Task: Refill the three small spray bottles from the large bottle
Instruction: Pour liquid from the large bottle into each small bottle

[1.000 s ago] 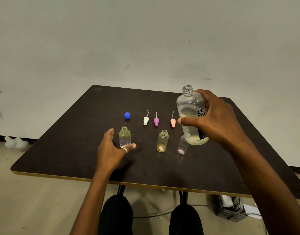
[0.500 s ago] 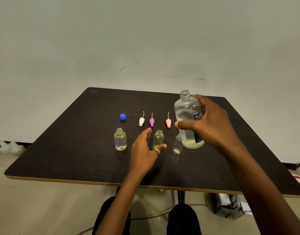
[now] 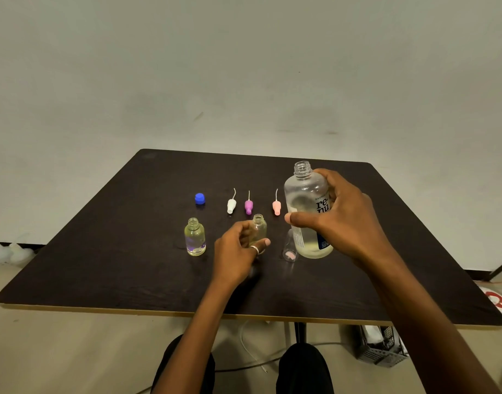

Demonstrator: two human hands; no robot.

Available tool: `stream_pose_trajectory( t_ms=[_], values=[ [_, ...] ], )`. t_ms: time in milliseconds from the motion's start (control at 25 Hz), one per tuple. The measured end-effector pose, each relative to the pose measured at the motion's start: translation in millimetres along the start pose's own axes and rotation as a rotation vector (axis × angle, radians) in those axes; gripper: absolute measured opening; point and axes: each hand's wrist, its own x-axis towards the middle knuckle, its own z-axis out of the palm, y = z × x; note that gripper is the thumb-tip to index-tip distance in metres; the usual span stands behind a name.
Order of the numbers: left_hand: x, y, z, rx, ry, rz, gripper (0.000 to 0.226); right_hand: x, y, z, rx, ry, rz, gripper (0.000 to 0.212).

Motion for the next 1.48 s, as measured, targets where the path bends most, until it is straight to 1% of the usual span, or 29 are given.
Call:
stream_pose_trajectory(
  t_ms=[160, 280, 400, 600, 760, 1000, 1280, 1480],
  values=[
    [-9.4, 40.4, -27.4, -0.073, 0.065, 0.105, 0.049, -1.3, -1.3, 0.1, -0.102, -0.019, -0.029, 0.067],
    [-17.7, 70.6, -49.1, -0.032, 0.117, 0.196, 0.05, 0.3, -8.2, 1.3, -0.229, -0.028, -0.082, 0.069],
    [-26.0, 84.7, -61.1, 0.006, 0.165, 0.262, 0.051, 2.2, -20.7, 0.4, -0.35, -0.045, -0.138, 0.071],
    [-33.2, 84.8, -67.0, 0.041, 0.205, 0.272, 0.055, 2.2, -33.0, 2.0, -0.498, -0.042, -0.259, 0.069],
    [-33.7, 84.9, -68.0, 0.037, 0.213, 0.279, 0.056, 4.5, -35.3, 3.0, -0.584, -0.055, -0.302, 0.077],
    [-32.0, 85.1, -67.4, 0.033, 0.218, 0.278, 0.056, 6.0, -38.0, 1.7, -0.633, -0.052, -0.334, 0.082],
    [-30.8, 87.0, -65.4, 0.066, 0.233, 0.293, 0.057, 8.2, -39.0, -0.3, -0.657, -0.036, -0.354, 0.077],
    [-30.6, 88.9, -65.5, 0.091, 0.239, 0.311, 0.056, 9.6, -41.0, -2.2, -0.692, -0.026, -0.363, 0.077]
  ],
)
